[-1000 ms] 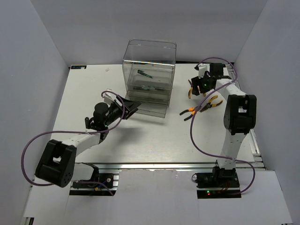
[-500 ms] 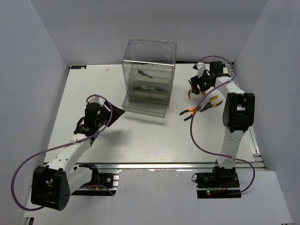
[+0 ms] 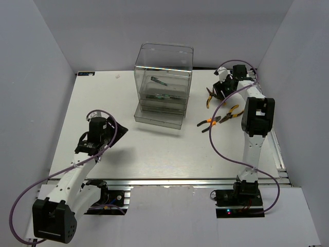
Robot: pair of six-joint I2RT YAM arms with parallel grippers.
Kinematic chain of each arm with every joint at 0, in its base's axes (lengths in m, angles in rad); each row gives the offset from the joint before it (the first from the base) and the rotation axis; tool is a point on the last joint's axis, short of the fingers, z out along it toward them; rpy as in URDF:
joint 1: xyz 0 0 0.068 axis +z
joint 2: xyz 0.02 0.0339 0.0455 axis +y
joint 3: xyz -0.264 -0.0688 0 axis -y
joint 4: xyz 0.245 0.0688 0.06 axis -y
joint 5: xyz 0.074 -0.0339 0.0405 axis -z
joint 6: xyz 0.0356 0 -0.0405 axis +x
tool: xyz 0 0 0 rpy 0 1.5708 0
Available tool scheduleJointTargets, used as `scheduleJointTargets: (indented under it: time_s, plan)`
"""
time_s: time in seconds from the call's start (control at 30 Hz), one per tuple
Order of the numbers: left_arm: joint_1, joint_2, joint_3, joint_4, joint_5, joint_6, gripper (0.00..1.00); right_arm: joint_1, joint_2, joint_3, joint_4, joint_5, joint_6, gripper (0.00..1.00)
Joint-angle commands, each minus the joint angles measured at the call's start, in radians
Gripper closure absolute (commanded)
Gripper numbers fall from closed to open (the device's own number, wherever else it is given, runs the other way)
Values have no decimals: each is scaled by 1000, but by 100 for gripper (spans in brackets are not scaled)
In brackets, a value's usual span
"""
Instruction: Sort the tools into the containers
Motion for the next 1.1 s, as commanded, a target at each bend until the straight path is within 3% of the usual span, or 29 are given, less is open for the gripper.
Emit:
scheduleJointTargets:
  time_s: [0.0, 0.27, 0.47, 0.57, 0.67, 0.73, 0.83, 1.07]
  plan:
    - [6, -56, 2, -51, -61, -25, 29, -9, 27, 61, -42, -28, -45, 31]
    - [6, -76, 49, -106, -115, -13, 27, -11, 64, 68, -43, -35, -41, 35]
    - [6, -69, 52, -108, -112, -16, 27, -13, 72, 44, -57, -44, -45, 47]
    - [7, -72, 55, -111, -118, -13, 27, -14, 70, 27, -68, -53, -55, 58]
    - [7, -76, 52, -111, -120, -22, 27, -17, 61, 10, -77, -62, -61, 76]
    - [7, -79, 47, -111, -118, -31, 27, -20, 50, 4, -84, -74, -61, 82]
    - [7, -85, 44, -109, -118, -37, 27, -28, 32, -2, -86, -96, -58, 100]
    - [7, -118, 39, -111, -129, -45, 27, -75, -127, -59, -40, -200, 17, 100]
